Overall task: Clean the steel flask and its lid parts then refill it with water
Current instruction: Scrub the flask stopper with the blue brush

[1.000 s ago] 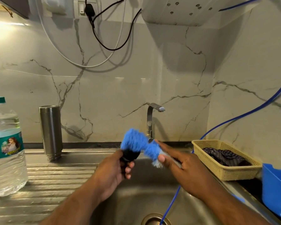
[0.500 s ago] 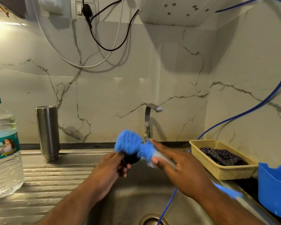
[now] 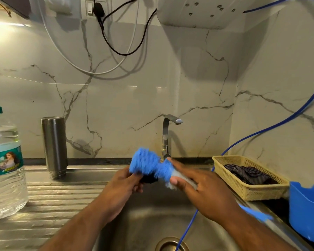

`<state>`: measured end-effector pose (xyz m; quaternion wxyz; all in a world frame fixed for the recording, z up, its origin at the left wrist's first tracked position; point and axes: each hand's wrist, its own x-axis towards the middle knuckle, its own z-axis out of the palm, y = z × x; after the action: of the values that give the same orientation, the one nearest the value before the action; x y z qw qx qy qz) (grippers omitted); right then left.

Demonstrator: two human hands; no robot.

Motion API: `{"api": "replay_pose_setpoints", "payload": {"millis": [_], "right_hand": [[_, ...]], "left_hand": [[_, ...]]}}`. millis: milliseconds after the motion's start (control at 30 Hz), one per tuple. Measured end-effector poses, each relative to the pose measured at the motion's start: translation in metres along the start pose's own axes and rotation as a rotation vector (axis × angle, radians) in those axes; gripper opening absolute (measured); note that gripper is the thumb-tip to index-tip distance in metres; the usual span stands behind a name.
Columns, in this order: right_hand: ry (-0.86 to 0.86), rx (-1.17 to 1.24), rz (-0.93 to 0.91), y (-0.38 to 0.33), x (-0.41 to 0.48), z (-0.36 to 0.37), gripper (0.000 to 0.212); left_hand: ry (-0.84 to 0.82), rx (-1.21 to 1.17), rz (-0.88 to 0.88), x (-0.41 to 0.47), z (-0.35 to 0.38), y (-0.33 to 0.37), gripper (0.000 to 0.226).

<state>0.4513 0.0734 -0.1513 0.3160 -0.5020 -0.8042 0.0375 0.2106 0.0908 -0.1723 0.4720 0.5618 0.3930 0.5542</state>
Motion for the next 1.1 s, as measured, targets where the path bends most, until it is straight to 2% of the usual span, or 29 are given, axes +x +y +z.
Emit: {"api": "replay_pose_setpoints", "payload": {"millis": [100, 233, 300, 400, 533, 733, 800, 900, 1000, 1100], "right_hand": [[0.042, 0.002, 0.080, 0.004, 0.003, 0.005, 0.063], [0.064, 0.078, 0.019, 0.004, 0.000, 0.002, 0.056], [0.061, 0.040, -0.012, 0.002, 0.001, 0.001, 0.060], [0.075, 0.014, 0.033, 0.001, 0.002, 0.001, 0.065], [0.008, -0.084, -0.039, -0.005, -0.003, -0.001, 0.062], [0.083, -0.057, 0.097, 0.006, 0.003, 0.005, 0.062], [0.086, -0.048, 0.121, 0.012, 0.003, 0.006, 0.062], [0.073, -0.044, 0.134, 0.015, 0.002, 0.008, 0.063], [0.063, -0.025, 0.132, 0.015, 0.002, 0.009, 0.064], [0.069, -0.006, 0.125, 0.011, 0.000, 0.004, 0.060]], "left_hand": [[-0.092, 0.038, 0.025, -0.001, 0.001, -0.001, 0.032], [-0.087, -0.032, 0.021, 0.002, 0.001, -0.003, 0.039], [-0.088, -0.008, 0.021, 0.002, 0.001, -0.002, 0.041], [-0.085, 0.032, 0.008, 0.000, 0.002, -0.004, 0.044], [0.016, 0.008, 0.037, 0.002, 0.000, -0.005, 0.020], [0.019, 0.225, 0.102, 0.000, 0.006, 0.001, 0.038], [0.010, 0.155, 0.090, -0.001, 0.005, 0.006, 0.041], [0.024, -0.133, 0.013, 0.001, -0.001, 0.007, 0.057], [0.134, -0.357, -0.093, 0.003, -0.001, 0.008, 0.027], [0.221, -0.487, -0.158, 0.005, -0.002, 0.012, 0.023]]}}
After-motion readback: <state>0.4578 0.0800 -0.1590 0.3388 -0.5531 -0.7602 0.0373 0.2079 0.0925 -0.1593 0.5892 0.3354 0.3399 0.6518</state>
